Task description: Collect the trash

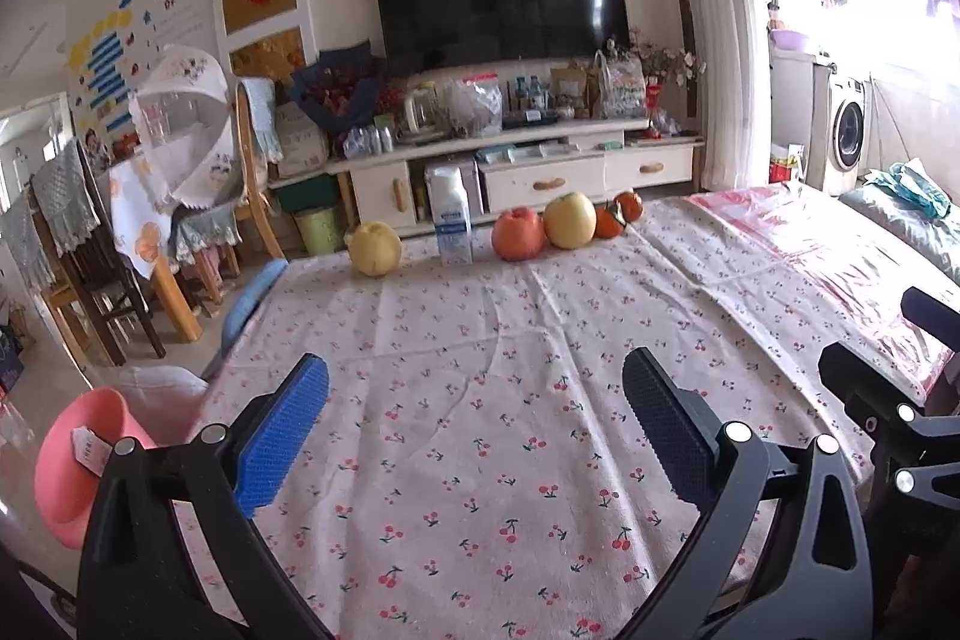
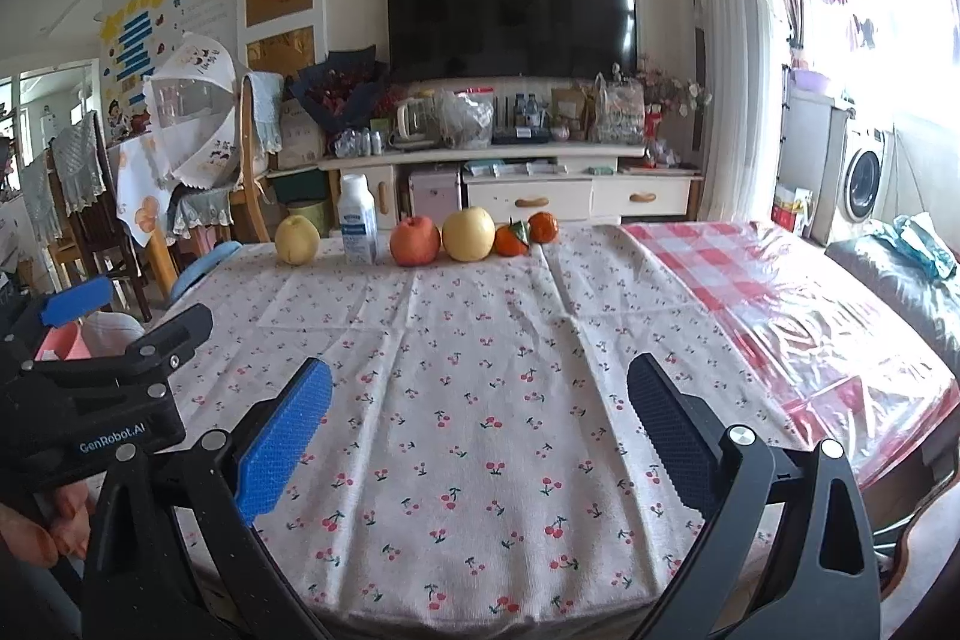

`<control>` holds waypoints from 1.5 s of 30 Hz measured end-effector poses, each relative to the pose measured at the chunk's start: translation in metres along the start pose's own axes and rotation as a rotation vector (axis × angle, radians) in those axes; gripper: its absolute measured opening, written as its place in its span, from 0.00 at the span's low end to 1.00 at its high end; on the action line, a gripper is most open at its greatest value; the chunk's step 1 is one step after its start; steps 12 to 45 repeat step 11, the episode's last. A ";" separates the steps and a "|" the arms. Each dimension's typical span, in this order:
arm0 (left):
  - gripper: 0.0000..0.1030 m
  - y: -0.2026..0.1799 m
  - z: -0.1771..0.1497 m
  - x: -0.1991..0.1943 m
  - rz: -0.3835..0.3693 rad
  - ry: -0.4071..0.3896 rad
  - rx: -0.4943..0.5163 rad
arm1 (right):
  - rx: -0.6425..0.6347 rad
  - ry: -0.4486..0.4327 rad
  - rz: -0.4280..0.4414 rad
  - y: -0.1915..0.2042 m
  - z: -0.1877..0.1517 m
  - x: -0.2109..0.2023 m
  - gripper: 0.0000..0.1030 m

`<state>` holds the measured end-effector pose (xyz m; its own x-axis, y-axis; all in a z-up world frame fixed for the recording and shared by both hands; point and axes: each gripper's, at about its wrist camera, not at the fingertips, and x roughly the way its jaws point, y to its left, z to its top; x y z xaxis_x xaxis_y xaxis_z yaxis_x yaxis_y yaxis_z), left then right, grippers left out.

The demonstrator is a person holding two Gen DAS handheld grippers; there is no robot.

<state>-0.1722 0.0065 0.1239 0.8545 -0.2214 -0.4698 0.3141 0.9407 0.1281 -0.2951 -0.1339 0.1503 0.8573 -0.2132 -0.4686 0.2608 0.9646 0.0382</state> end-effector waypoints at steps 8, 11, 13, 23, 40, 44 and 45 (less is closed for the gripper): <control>0.96 0.015 -0.006 0.083 0.021 0.167 -0.135 | 0.001 0.182 -0.002 0.000 0.004 0.086 0.95; 0.96 0.018 -0.010 0.115 0.048 0.233 -0.164 | 0.012 0.278 0.006 0.003 0.004 0.127 0.95; 0.96 0.018 -0.010 0.115 0.048 0.233 -0.164 | 0.012 0.278 0.006 0.003 0.004 0.127 0.95; 0.96 0.018 -0.010 0.115 0.048 0.233 -0.164 | 0.012 0.278 0.006 0.003 0.004 0.127 0.95; 0.96 0.018 -0.010 0.115 0.048 0.233 -0.164 | 0.012 0.278 0.006 0.003 0.004 0.127 0.95; 0.96 0.018 -0.010 0.115 0.048 0.233 -0.164 | 0.012 0.278 0.006 0.003 0.004 0.127 0.95; 0.96 0.018 -0.010 0.115 0.048 0.233 -0.164 | 0.012 0.278 0.006 0.003 0.004 0.127 0.95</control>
